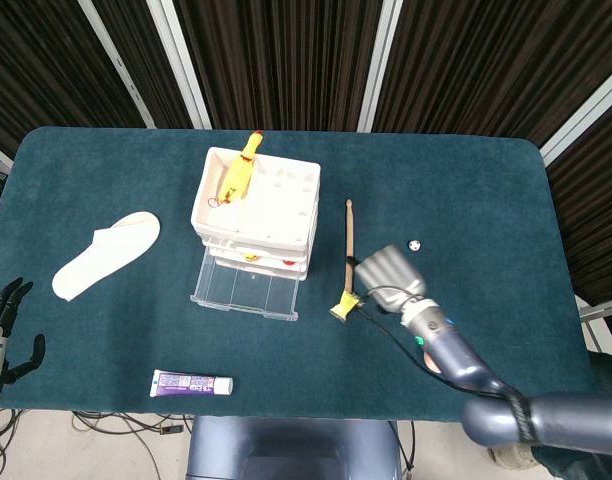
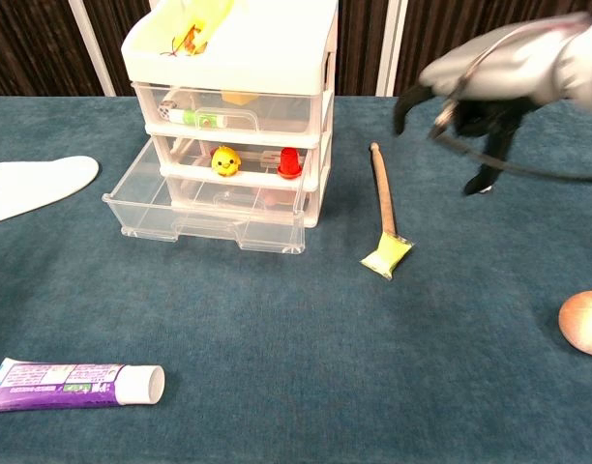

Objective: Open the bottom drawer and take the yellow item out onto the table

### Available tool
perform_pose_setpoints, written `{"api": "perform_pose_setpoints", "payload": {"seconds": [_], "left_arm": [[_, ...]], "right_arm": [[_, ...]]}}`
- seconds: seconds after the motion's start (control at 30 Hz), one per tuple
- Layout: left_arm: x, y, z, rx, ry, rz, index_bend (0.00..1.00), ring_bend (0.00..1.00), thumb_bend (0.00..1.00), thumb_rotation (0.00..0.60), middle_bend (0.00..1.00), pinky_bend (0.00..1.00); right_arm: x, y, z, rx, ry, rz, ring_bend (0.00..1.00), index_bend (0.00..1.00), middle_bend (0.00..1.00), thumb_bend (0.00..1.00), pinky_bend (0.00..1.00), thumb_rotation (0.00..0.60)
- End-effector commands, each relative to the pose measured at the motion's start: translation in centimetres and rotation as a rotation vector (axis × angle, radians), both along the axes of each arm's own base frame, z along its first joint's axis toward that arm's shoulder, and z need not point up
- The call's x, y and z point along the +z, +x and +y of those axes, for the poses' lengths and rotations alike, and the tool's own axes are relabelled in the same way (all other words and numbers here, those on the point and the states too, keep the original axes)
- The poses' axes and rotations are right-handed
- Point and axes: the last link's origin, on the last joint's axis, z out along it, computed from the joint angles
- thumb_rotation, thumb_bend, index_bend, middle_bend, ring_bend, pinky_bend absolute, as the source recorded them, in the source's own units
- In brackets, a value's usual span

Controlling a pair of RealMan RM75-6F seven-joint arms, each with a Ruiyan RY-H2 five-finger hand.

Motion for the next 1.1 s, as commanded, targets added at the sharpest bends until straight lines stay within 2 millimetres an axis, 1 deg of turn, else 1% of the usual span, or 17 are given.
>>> {"api": "perform_pose_setpoints", "payload": {"seconds": [0.03,0.1,0.17,0.2,0.27,0.37,0.47,0.5,0.63,0.73,0.9,1.1], "left_arm": [[0.0,0.0,0.0,0.0,0.002,0.0,0.02,0.0,0.51,0.6,0.0,0.0],[0.0,0.1,0.0,-0.001,0.006,0.0,0.02,0.0,0.51,0.6,0.0,0.0],[0.0,0.1,0.0,-0.005,0.009,0.001,0.02,0.0,0.51,0.6,0.0,0.0],[0.0,0.1,0.0,-0.008,0.009,0.004,0.02,0.0,0.51,0.6,0.0,0.0],[0.0,0.2,0.0,-0.009,0.011,0.006,0.02,0.0,0.51,0.6,0.0,0.0],[0.0,0.2,0.0,-0.01,0.018,0.008,0.02,0.0,0.51,0.6,0.0,0.0],[0.1,0.2,0.0,-0.012,0.026,0.011,0.02,0.0,0.51,0.6,0.0,0.0],[0.1,0.2,0.0,-0.014,0.027,0.012,0.02,0.0,0.51,0.6,0.0,0.0],[0.1,0.2,0.0,-0.025,0.03,0.025,0.02,0.0,0.51,0.6,0.0,0.0],[0.1,0.3,0.0,-0.034,0.038,0.027,0.02,0.0,0.51,0.6,0.0,0.0],[0.5,0.4,0.0,-0.059,0.065,0.035,0.02,0.0,0.51,0.6,0.0,0.0],[0.6,0.5,0.0,-0.08,0.064,0.054,0.02,0.0,0.51,0.6,0.0,0.0]], "right_arm": [[4.7,-2.9,2.4,-0.117,-0.1,-0.089,0.67,0.22,0.65,0.13,0.62,0.6],[5.9,-4.1,3.3,-0.14,-0.157,-0.111,0.59,0.21,0.55,0.14,0.54,0.6],[7.0,-5.7,4.6,-0.159,-0.219,-0.128,0.49,0.18,0.42,0.14,0.45,0.6],[7.3,-6.6,5.3,-0.174,-0.24,-0.135,0.48,0.18,0.41,0.14,0.44,0.6],[7.8,-8.1,6.7,-0.201,-0.261,-0.157,0.38,0.15,0.3,0.14,0.38,0.6],[8.3,-10.0,8.6,-0.202,-0.305,-0.177,0.31,0.13,0.21,0.14,0.33,0.6],[8.2,-11.8,10.9,-0.179,-0.367,-0.194,0.26,0.11,0.17,0.13,0.28,0.6],[8.1,-12.1,11.4,-0.173,-0.381,-0.199,0.25,0.1,0.16,0.12,0.27,0.6],[7.4,-13.8,13.7,-0.119,-0.457,-0.186,0.24,0.1,0.15,0.1,0.25,0.6],[6.7,-14.8,14.8,-0.093,-0.474,-0.155,0.23,0.1,0.15,0.1,0.24,0.6],[5.7,-16.3,16.1,-0.105,-0.488,-0.116,0.22,0.1,0.14,0.1,0.24,0.6],[5.3,-17.1,16.6,-0.117,-0.496,-0.114,0.22,0.1,0.13,0.1,0.24,0.6]]}}
